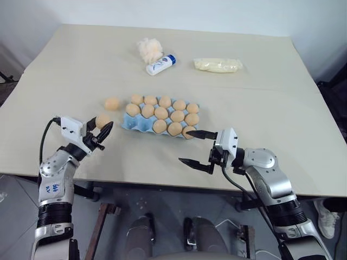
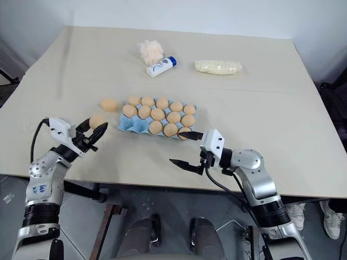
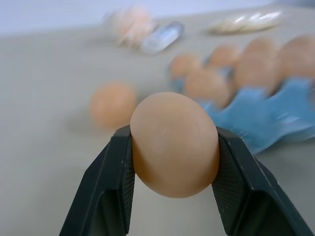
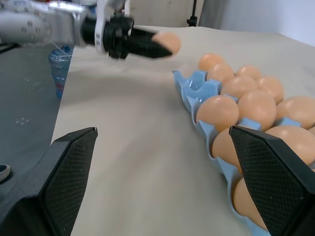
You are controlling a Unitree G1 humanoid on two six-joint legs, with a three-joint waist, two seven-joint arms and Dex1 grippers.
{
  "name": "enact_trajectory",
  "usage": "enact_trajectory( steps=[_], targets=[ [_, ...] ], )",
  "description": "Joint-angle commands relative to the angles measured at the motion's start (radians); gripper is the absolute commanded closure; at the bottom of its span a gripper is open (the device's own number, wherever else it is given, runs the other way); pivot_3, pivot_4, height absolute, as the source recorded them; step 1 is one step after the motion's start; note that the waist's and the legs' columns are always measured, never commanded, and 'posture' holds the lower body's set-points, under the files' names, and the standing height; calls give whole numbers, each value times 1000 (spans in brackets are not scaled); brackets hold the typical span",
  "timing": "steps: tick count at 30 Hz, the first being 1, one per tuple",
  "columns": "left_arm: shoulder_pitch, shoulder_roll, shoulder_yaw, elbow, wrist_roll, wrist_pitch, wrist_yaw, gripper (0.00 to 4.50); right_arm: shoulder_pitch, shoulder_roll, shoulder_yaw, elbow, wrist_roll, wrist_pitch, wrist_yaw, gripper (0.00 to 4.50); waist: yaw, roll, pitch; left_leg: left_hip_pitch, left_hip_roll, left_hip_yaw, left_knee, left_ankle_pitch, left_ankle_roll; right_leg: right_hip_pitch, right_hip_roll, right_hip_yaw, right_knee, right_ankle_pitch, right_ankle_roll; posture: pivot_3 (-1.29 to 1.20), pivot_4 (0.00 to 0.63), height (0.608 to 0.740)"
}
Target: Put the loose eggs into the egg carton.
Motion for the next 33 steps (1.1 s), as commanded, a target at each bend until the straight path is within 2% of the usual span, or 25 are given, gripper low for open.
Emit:
enact_trajectory(
  steps=[1,6,12,15,19,21,24,28,33],
  targets=[
    [-52,-8,-74,-40,-8,26,-70,2499,-2,3,3,-35,2,-12,2,0,0,0,0,0,0,0,0,0,0,0,0,0,0,0,0,0,150,740],
    [-160,-58,-137,71,36,39,-59,2499,-13,16,-1,-33,10,3,-13,0,-2,0,0,0,0,0,-1,0,0,0,0,0,-1,0,0,0,150,740],
    [-203,-98,-190,137,61,22,-94,2499,-12,22,-3,-42,6,4,-31,0,-4,0,0,0,0,1,-1,2,5,-1,2,0,-1,0,1,0,150,740],
    [-193,-90,-193,144,75,8,-102,1811,-8,25,-1,-50,6,5,-40,0,-3,0,0,0,0,1,0,2,4,-1,2,0,0,0,1,0,150,740],
    [-177,-52,-142,136,74,-27,-71,544,-1,23,-2,-59,8,5,-44,0,-4,0,0,0,0,1,1,0,1,0,2,0,1,0,1,0,150,740],
    [-152,8,-87,104,41,-44,-102,49,3,15,-8,-62,12,7,-40,0,-5,0,0,0,0,0,1,0,1,0,2,0,1,0,1,0,150,740],
    [-59,144,-41,48,-13,-92,-289,49,5,-11,-16,-62,17,8,-16,0,-20,0,0,0,1,1,-1,0,0,-1,2,1,0,-1,0,0,150,740],
    [39,272,-25,70,-40,-148,-490,49,2,-48,-26,-57,24,8,15,0,-14,0,0,0,0,1,-6,0,-1,-2,1,0,-1,-2,-2,0,150,740],
    [88,355,-5,122,-55,-150,-608,49,10,-82,-42,-69,40,23,34,0,-6,1,0,0,0,1,-8,0,-2,-4,0,0,-4,-3,-3,0,150,740]
  ],
)
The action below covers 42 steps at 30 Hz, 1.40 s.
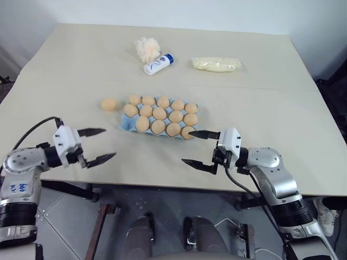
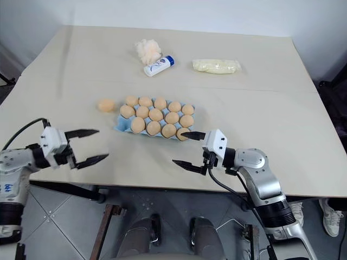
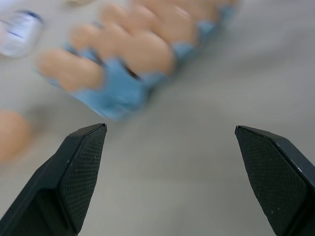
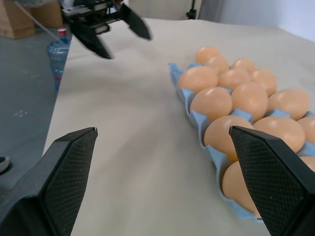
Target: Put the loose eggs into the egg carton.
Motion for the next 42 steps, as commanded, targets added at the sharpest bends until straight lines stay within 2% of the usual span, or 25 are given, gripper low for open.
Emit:
enact_trajectory(
  steps=[1,7,11,15,19,22,27,29,32,36,41,42],
  targets=[
    [8,31,52,11,-40,13,-28,49,9,-23,-32,-49,29,9,13,0,3,0,0,0,0,0,-1,0,0,0,0,0,-1,0,0,0,150,740],
    [63,-25,177,37,-39,12,172,49,6,-24,-34,-59,33,20,6,0,-5,0,0,-2,0,0,-5,-1,0,-3,-1,1,-4,0,-1,0,150,740],
    [55,-104,202,-30,-60,126,331,49,-1,-17,-31,-53,30,23,5,0,-1,0,0,-2,0,0,-3,1,4,-2,0,-2,0,0,1,0,150,740],
    [-58,-170,198,5,-24,212,543,49,-15,-7,-25,-41,26,24,7,0,7,-1,0,-2,0,0,3,1,5,-1,1,-2,3,-1,1,0,150,740],
    [-165,-199,146,64,40,235,651,49,-32,4,-18,-31,23,26,8,0,5,-1,0,-1,0,-1,9,-1,2,3,0,-3,4,3,4,0,150,740],
    [-309,-223,62,195,111,218,664,49,-45,10,-13,-27,20,26,10,0,9,-1,0,-1,0,-1,9,0,2,3,0,-2,2,6,4,0,150,740],
    [-488,-244,-5,439,172,174,654,49,-45,16,-12,-30,17,26,0,0,5,-1,0,-2,0,1,7,0,4,3,0,-2,-1,6,4,0,150,740],
    [-558,-249,-14,539,183,145,653,49,-39,18,-12,-34,16,26,-6,0,4,-2,0,-4,1,2,7,2,7,0,2,-3,0,6,5,0,150,740],
    [-647,-257,-40,670,220,100,666,49,-29,16,-13,-44,17,27,-12,0,7,-2,-1,-13,0,4,13,4,3,-12,3,-6,10,4,8,0,150,740],
    [-734,-276,-67,796,267,50,673,49,-23,14,-14,-49,18,28,-18,0,8,-3,0,-14,0,7,16,4,3,-13,3,-9,11,4,9,0,150,740],
    [-775,-300,-79,878,290,29,658,49,-31,20,-12,-44,17,28,-27,0,5,-4,0,-14,-1,10,19,1,12,-13,1,-7,11,6,11,0,150,740],
    [-782,-304,-75,890,290,25,666,227,-32,23,-10,-43,17,27,-28,0,5,-4,0,-14,-1,10,19,1,11,-13,1,-7,11,7,11,0,150,740]
  ],
)
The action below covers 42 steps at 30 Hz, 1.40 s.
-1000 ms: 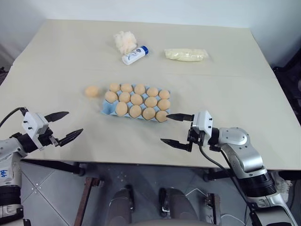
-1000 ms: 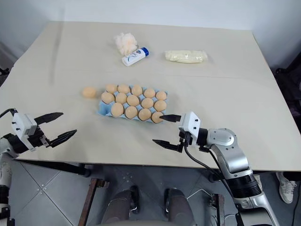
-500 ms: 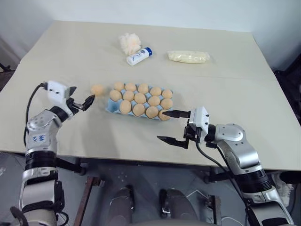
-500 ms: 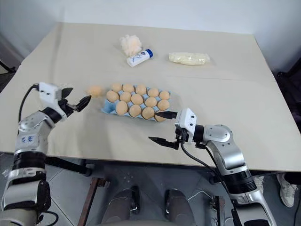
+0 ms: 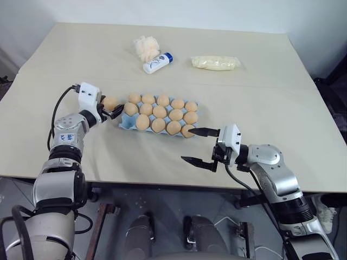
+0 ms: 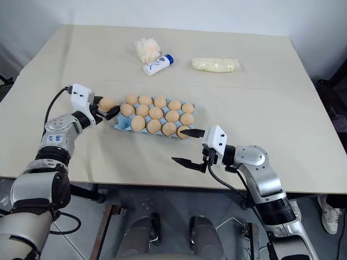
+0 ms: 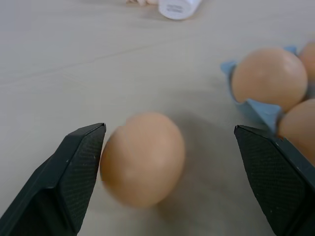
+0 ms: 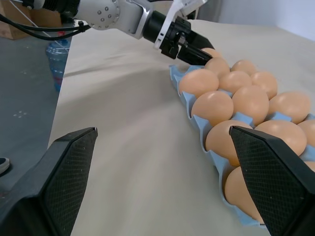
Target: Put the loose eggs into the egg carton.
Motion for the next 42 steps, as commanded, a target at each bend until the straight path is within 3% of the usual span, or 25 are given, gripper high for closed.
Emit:
enact_trajectory(
  steps=[1,7,13,17,22,28,31,34,42],
  targets=[
    [-34,-6,7,31,9,-32,10,446,-6,8,-11,-33,7,-7,-8,0,1,0,0,0,0,0,0,0,0,0,0,0,0,0,0,0,150,740],
    [-25,2,36,45,-13,-51,-4,2211,-7,19,-7,-32,5,-9,-10,0,1,0,0,0,0,0,0,1,2,0,0,0,1,1,-1,0,150,740],
    [48,12,139,-58,-133,-163,-184,2211,-2,22,-6,-28,3,-12,-11,0,0,0,0,0,0,0,0,1,2,0,0,0,0,1,-1,0,150,740],
    [142,-13,147,-261,-237,-98,-400,2211,-3,26,-4,-24,2,-14,-13,0,1,0,0,0,1,0,1,1,1,0,0,0,1,1,-1,0,150,740],
    [220,-32,79,-392,-216,-50,-457,2211,-9,34,0,-14,-2,-16,-10,0,1,0,0,0,0,0,3,1,2,1,-1,0,2,1,-1,0,150,740],
    [242,-41,56,-406,-214,-18,-453,2211,-10,36,-4,-19,-3,-13,-13,0,1,0,0,0,1,-1,5,1,3,2,-1,0,2,2,-1,0,150,740],
    [271,-33,38,-442,-211,-7,-479,1639,-4,31,-8,-23,-4,-12,-15,0,-2,0,0,0,1,-1,5,1,3,2,-1,0,2,3,-1,0,150,740],
    [320,18,45,-500,-200,-24,-485,703,6,28,-14,-39,-5,-7,-27,0,-3,0,0,0,2,-1,5,1,3,1,-1,1,2,3,-1,0,150,740],
    [487,179,106,-647,-220,-23,-508,703,62,-3,-40,-77,6,2,-42,0,-3,0,0,0,2,-1,3,-2,-1,1,-2,8,1,3,-2,0,150,740]
  ],
)
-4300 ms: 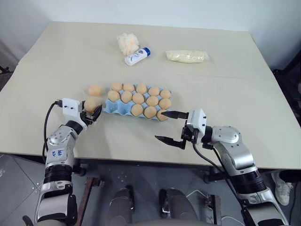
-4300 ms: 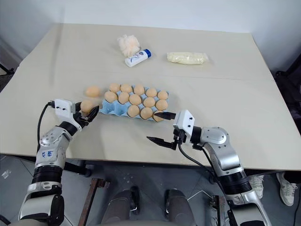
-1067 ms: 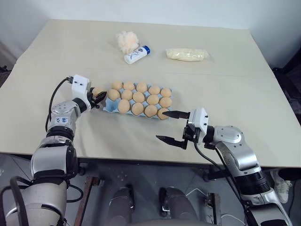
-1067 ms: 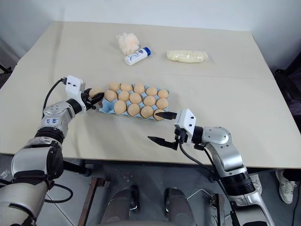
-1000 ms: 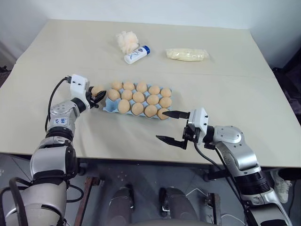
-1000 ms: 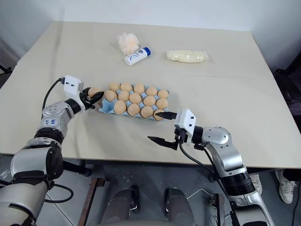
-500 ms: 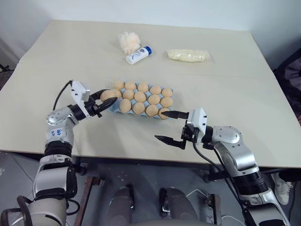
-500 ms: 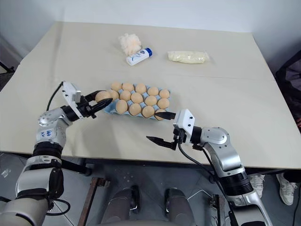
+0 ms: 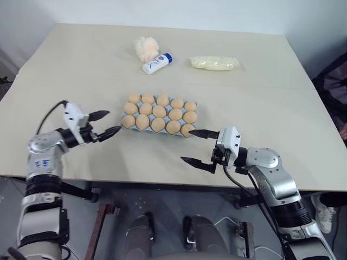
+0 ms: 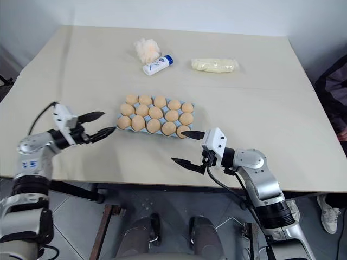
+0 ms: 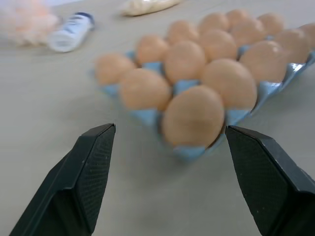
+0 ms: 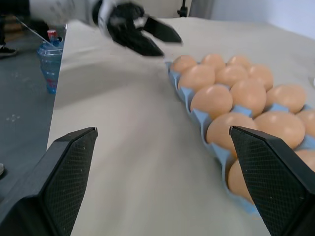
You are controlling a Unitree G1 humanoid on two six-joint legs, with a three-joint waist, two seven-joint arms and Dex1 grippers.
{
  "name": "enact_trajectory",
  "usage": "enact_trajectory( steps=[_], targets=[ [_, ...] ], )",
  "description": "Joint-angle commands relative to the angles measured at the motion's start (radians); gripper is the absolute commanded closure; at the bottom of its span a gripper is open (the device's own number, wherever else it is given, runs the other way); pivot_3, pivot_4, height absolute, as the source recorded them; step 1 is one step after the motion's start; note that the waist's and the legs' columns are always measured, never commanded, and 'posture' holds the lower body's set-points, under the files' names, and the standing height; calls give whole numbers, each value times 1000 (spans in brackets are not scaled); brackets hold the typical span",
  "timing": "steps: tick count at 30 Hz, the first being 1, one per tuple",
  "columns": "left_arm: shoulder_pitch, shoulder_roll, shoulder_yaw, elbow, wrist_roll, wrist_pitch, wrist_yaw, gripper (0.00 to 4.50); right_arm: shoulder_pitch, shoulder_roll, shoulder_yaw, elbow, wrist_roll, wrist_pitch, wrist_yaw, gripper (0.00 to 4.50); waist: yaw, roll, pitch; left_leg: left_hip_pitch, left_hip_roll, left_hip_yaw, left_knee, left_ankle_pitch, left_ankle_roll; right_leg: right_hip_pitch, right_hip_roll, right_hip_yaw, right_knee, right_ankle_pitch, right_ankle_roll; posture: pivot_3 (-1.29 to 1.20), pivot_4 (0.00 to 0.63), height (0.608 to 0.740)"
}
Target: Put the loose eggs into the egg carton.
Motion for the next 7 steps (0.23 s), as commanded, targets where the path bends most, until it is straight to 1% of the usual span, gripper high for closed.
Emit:
enact_trajectory(
  steps=[1,4,7],
  targets=[
    [79,43,20,-105,-18,-9,-27,703,21,-21,-37,-57,17,1,-7,0,0,0,0,0,0,0,0,0,0,0,0,0,0,0,0,0,150,740],
    [173,75,24,-153,-9,-25,-37,703,30,-38,-54,-46,15,-4,-4,0,0,0,0,0,0,0,-2,0,0,0,-2,1,-2,1,-1,0,150,740],
    [239,72,33,-189,-9,-62,-13,703,25,-54,-75,-5,-2,-26,-9,0,0,0,0,0,0,0,-5,0,0,-1,-2,1,-4,1,-2,0,150,740]
  ],
)
